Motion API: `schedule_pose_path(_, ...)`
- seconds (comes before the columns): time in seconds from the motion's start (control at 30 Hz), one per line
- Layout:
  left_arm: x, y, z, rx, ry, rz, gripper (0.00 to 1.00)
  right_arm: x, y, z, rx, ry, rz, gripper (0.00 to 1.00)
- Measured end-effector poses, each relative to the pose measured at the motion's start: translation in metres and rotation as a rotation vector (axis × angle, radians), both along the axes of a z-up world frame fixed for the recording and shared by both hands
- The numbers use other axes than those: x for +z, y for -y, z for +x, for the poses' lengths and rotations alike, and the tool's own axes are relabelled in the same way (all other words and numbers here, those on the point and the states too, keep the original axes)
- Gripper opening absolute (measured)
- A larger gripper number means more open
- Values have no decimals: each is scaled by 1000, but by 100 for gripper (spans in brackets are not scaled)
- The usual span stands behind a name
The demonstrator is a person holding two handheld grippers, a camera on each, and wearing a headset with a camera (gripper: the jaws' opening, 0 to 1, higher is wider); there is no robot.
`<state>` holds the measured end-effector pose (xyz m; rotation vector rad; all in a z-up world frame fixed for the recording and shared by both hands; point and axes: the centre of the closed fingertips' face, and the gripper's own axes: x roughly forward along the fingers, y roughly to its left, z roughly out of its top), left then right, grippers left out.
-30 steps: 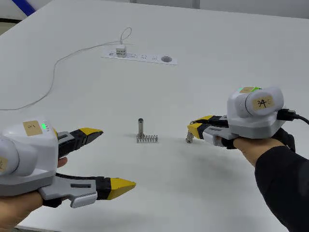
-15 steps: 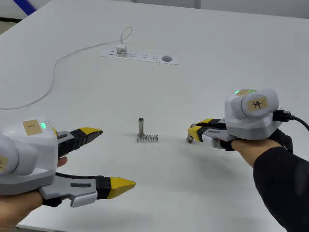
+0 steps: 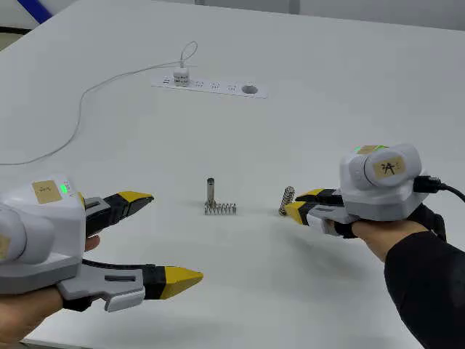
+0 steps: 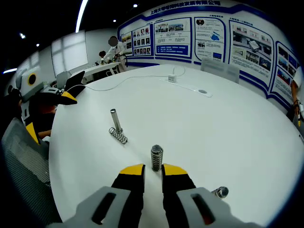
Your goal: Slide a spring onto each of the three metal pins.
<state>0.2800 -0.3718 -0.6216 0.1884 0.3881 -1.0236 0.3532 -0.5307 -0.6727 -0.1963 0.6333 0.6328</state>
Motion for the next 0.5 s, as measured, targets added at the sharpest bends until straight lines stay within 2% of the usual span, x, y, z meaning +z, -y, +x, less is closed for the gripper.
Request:
schedule_pose_path(0.2,0,0,0,-2,1,-1,82,-1,-4,-12,9,-13,3,15)
schedule_pose_path(0.5,1,1,-1,-6,4,-1,82,4,-27,-25,76,-7,4,15)
